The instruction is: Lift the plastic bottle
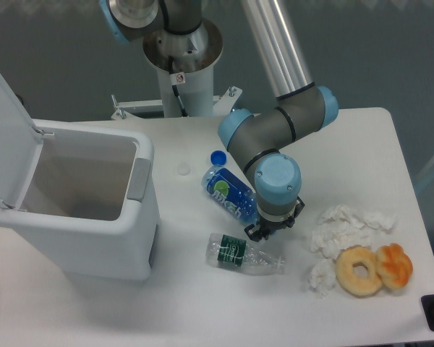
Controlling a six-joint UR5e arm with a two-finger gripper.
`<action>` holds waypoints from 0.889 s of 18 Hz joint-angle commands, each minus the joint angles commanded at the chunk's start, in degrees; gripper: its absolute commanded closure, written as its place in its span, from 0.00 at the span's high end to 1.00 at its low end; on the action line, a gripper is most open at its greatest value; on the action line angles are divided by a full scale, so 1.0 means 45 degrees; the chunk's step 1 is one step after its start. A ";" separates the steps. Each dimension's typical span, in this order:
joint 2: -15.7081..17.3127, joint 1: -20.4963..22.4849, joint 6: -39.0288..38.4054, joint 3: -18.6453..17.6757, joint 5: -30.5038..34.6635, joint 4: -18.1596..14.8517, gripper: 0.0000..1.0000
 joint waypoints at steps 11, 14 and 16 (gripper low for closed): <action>0.0117 -0.0233 0.0156 0.1658 -0.0156 0.0019 0.20; 0.0156 -0.0215 0.0604 0.2419 -0.0915 0.0020 0.19; 0.0272 -0.0118 0.1421 0.2734 -0.1093 0.0000 0.18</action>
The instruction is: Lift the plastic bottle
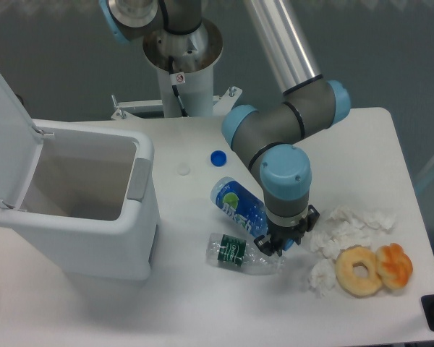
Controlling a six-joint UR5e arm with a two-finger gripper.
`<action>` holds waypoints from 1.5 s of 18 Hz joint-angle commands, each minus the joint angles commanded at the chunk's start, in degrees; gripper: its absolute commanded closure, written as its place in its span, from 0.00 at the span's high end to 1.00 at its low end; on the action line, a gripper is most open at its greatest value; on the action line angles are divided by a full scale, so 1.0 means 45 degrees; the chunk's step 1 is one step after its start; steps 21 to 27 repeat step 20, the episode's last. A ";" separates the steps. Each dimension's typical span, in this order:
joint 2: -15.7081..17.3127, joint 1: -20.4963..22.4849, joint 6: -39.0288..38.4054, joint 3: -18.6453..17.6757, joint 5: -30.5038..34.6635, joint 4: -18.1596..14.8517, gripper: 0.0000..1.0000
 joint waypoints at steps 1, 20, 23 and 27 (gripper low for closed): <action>0.0078 0.0078 0.0740 0.0040 -0.0116 0.0000 0.18; 0.0744 0.1426 0.9653 0.1718 -0.0371 -0.3280 0.17; 0.0744 0.1426 0.9653 0.1718 -0.0371 -0.3280 0.17; 0.0744 0.1426 0.9653 0.1718 -0.0371 -0.3280 0.17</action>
